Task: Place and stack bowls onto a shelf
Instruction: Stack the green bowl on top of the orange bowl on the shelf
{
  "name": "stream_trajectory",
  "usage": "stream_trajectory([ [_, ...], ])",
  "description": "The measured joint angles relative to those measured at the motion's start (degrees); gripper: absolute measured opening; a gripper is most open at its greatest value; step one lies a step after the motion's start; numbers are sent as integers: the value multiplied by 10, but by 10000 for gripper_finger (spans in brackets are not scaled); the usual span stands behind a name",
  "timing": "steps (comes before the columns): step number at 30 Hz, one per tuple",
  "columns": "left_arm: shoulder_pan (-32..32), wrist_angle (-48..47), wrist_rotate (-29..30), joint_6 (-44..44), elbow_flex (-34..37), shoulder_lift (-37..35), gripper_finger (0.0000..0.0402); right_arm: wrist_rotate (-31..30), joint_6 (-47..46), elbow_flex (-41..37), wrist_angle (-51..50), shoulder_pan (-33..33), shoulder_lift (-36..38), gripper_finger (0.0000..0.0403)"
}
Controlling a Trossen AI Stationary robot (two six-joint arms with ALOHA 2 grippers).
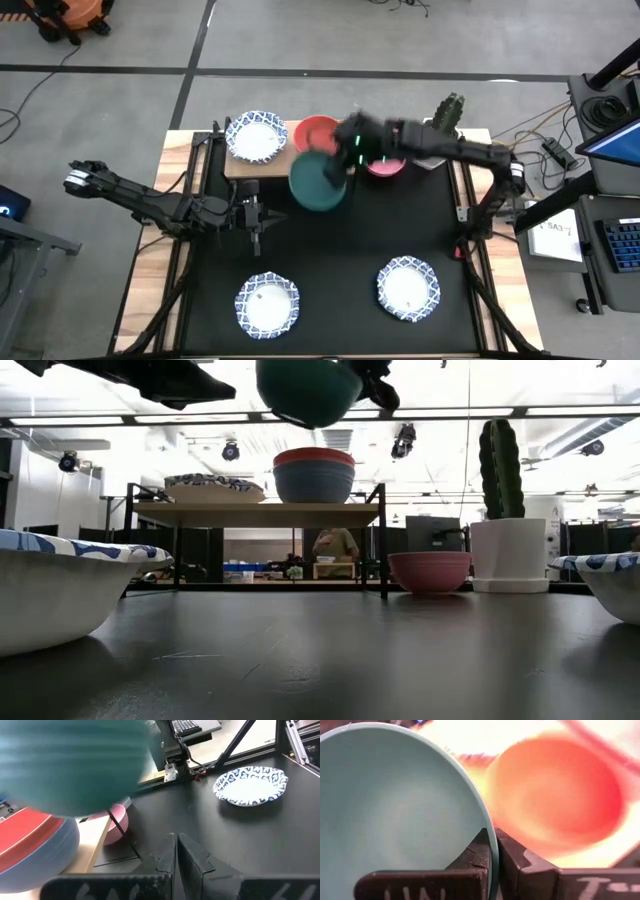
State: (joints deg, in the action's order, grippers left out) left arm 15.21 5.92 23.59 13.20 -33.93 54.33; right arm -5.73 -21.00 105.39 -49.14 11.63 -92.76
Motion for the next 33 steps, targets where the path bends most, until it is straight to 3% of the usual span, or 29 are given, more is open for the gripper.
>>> stream_trajectory([
  [5, -1, 0, 0, 1, 0, 0, 0, -4, 19, 60, 4, 98, -1, 9],
  [11, -1, 0, 0, 7, 0, 0, 0, 26, 30, 67, 4, 183, -18, 9],
  [15, -1, 0, 0, 8, 0, 0, 0, 62, 31, 65, 2, 198, -48, 9],
  [23, -1, 0, 0, 9, 0, 0, 0, 58, 53, 66, 5, 201, -79, 18],
  [33, -1, 0, 0, 9, 0, 0, 0, 58, 56, 67, 45, 200, -86, 85],
])
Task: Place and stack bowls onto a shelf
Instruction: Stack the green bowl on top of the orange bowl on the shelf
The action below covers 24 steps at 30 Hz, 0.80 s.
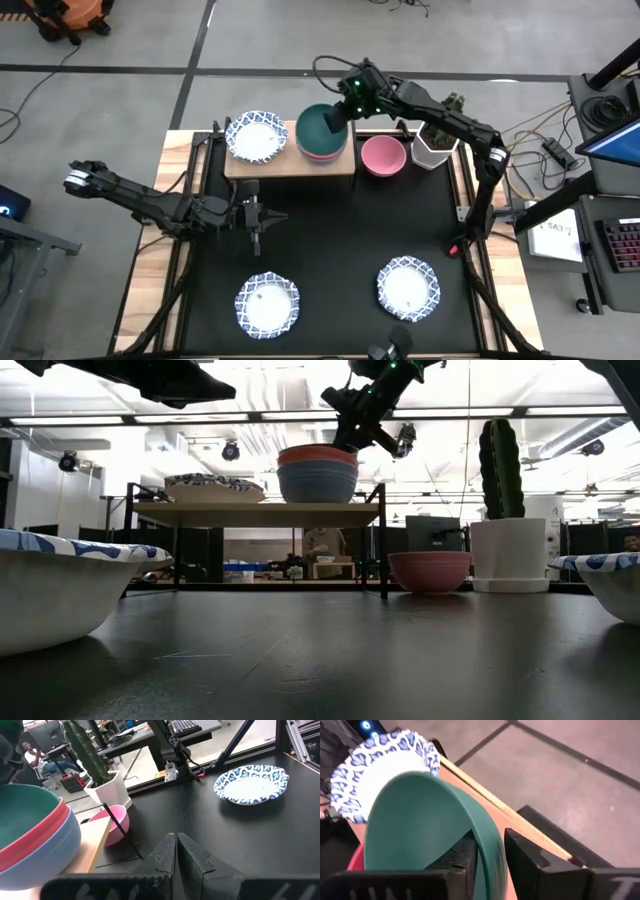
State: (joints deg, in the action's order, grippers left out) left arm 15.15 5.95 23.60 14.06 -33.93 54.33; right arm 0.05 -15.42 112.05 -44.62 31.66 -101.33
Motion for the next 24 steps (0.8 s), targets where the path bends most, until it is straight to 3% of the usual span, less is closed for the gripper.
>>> stream_trajectory([
  [8, 0, 0, 0, 0, 0, 0, 0, -1, 27, 2, 75, 0, 9, 110],
  [24, 0, 0, 0, 0, 0, 0, 0, -19, 65, -72, 213, -10, -4, 80],
])
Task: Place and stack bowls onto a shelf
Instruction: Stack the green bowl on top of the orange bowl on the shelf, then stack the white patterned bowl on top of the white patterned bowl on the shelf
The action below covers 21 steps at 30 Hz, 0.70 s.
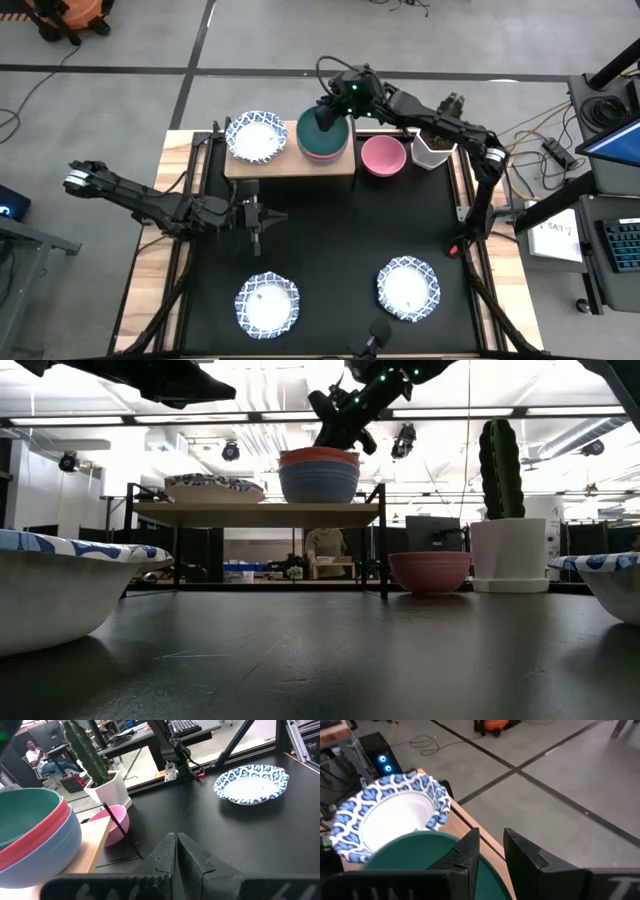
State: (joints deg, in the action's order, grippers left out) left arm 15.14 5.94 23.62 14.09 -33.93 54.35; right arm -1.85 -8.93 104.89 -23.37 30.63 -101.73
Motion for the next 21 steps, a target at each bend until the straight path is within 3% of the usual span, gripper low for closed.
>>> stream_trajectory([
  [7, 0, 0, 0, -5, 0, 0, 0, 0, 4, -2, 13, 0, -4, 79],
  [13, 0, 11, 0, -1, 0, 0, 0, 2, 11, -2, 90, -3, -6, 79],
  [21, 0, 17, 0, 4, 0, 0, 0, 2, 30, -3, 119, -18, -58, 79],
])
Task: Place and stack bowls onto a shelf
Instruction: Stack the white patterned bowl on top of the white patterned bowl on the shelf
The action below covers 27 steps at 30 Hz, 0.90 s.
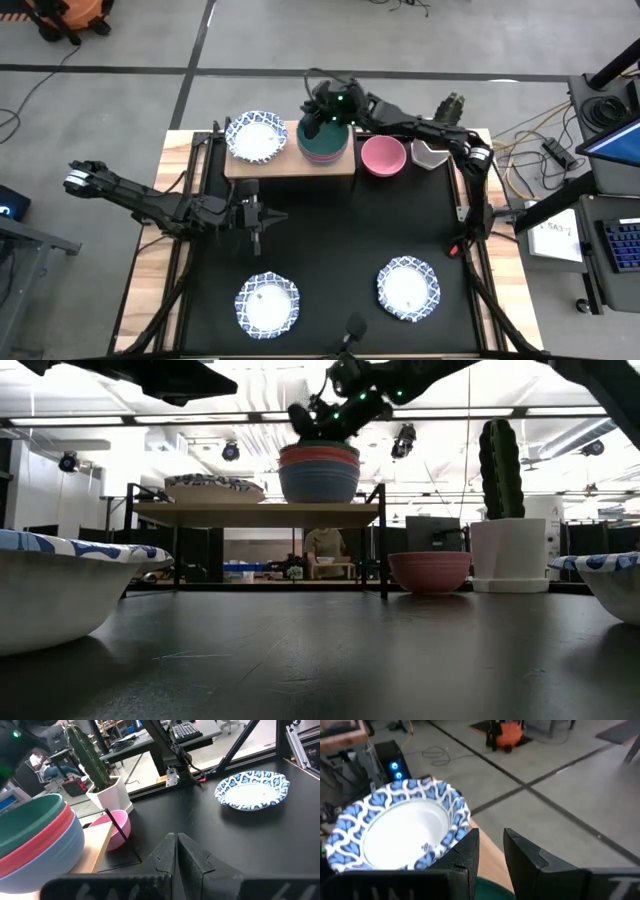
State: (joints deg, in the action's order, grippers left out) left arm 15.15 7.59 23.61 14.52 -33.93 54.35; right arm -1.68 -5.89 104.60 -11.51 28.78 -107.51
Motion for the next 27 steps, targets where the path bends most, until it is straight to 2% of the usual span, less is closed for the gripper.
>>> stream_trajectory([
  [9, 0, 0, 0, 0, 0, 0, 0, -15, 10, 0, 9, -2, 11, 79],
  [16, 0, 0, 0, -16, -3, 0, 0, -4, 60, -7, -16, -39, 80, 79],
  [21, 0, 2, 0, -75, -9, 0, 0, 4, 101, -74, -27, -108, 141, 79],
  [27, 0, -5, -1, -165, -4, 8, 0, -3, 106, -198, -32, -193, 248, 79],
])
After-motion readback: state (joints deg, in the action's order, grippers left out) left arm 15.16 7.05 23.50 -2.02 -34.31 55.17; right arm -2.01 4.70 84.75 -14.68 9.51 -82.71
